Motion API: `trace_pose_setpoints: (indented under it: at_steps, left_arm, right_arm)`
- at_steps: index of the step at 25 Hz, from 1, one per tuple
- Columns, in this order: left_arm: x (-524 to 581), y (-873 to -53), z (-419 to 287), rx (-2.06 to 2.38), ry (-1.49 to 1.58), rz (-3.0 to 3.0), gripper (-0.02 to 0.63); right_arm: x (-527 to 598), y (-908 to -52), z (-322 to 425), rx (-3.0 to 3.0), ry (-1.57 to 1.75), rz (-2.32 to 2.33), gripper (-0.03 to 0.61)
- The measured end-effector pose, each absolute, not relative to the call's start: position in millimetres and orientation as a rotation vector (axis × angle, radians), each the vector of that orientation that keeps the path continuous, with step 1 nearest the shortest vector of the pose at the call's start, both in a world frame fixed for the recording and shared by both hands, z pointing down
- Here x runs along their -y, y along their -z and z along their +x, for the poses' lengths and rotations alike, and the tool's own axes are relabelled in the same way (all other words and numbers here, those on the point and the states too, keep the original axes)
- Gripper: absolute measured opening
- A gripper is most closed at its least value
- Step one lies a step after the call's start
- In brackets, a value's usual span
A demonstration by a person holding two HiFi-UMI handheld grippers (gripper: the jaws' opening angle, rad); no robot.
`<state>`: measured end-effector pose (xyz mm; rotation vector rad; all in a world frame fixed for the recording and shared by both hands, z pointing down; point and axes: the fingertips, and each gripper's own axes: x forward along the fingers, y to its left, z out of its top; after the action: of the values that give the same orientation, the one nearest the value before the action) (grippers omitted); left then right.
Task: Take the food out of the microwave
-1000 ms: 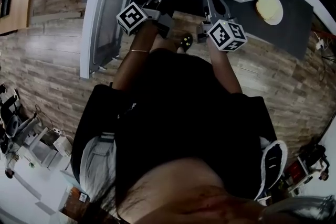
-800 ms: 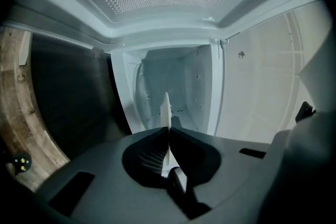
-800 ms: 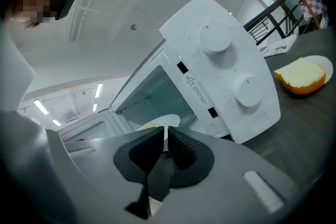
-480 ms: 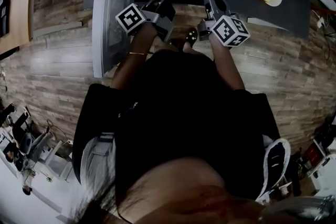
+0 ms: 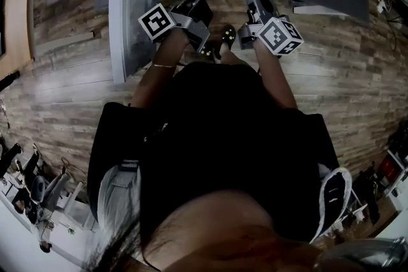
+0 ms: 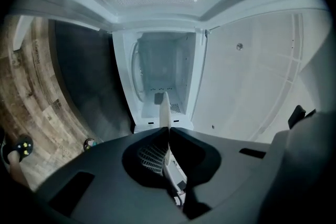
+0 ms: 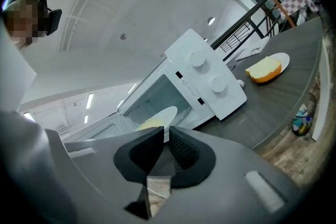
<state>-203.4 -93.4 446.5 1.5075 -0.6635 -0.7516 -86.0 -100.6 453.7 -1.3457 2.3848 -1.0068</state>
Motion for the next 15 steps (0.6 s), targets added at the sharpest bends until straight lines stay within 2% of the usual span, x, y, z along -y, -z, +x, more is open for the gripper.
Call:
trace_pose_setpoints:
  at_steps: [15]
  left_arm:
    - [51,-443,-139,0.477,0.619,1.532,0.011]
  right_arm:
    - [39,-443,-18,-2.159,0.956,-1.484,0.002]
